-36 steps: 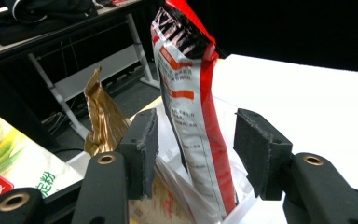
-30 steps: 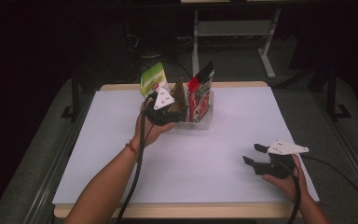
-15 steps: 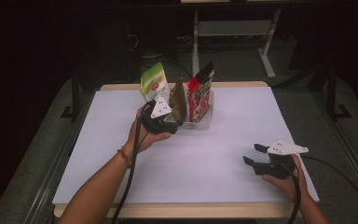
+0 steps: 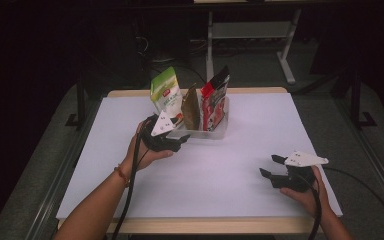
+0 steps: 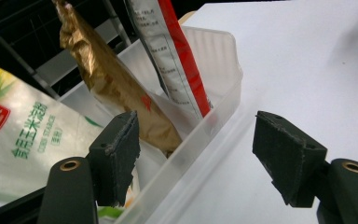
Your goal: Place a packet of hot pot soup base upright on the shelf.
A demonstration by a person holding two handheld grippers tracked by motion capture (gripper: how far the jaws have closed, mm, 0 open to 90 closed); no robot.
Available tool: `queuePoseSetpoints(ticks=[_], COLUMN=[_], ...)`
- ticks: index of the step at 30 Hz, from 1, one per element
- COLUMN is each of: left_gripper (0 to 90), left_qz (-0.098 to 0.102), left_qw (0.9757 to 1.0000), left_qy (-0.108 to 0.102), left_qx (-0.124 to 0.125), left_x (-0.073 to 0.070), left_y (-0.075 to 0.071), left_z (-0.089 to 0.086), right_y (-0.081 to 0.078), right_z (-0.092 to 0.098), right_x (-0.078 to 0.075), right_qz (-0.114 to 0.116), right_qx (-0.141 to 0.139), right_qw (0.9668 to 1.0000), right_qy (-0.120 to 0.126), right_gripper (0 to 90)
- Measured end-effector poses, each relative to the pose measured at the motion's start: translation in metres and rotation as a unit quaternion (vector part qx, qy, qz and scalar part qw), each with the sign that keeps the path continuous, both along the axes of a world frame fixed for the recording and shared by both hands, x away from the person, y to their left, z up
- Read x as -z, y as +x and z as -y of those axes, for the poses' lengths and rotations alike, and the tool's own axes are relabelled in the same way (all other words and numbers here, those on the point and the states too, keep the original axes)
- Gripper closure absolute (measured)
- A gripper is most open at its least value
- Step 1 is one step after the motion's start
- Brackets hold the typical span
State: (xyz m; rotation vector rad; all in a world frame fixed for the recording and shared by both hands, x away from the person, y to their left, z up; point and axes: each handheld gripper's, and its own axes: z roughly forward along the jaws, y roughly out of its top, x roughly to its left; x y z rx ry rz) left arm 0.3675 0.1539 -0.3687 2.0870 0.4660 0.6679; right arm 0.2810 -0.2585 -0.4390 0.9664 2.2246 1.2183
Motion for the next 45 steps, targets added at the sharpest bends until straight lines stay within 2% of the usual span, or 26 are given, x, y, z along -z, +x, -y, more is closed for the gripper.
queuePoseSetpoints(ticks=[18, 36, 45], left_gripper=[28.7, 27.0, 26.4], left_qz=[-0.014, -0.013, -0.020], left_qw=[0.9998, 0.9997, 0.9996], left_qy=[0.010, 0.020, 0.016], left_qx=[-0.009, -0.008, -0.015], left_x=[0.011, 0.019, 0.030], left_y=[-0.008, -0.026, -0.037], left_z=[-0.027, -0.051, -0.072], right_y=[0.000, -0.002, -0.005], right_z=[-0.002, -0.003, -0.008], right_x=[0.001, 0.000, -0.003], right_qz=[-0.001, 0.002, 0.017], right_qx=[-0.002, -0.003, -0.010], right_qw=[1.0000, 0.9999, 0.9991], right_qy=[-0.004, -0.011, -0.039], right_gripper=[32.8, 32.4, 31.8])
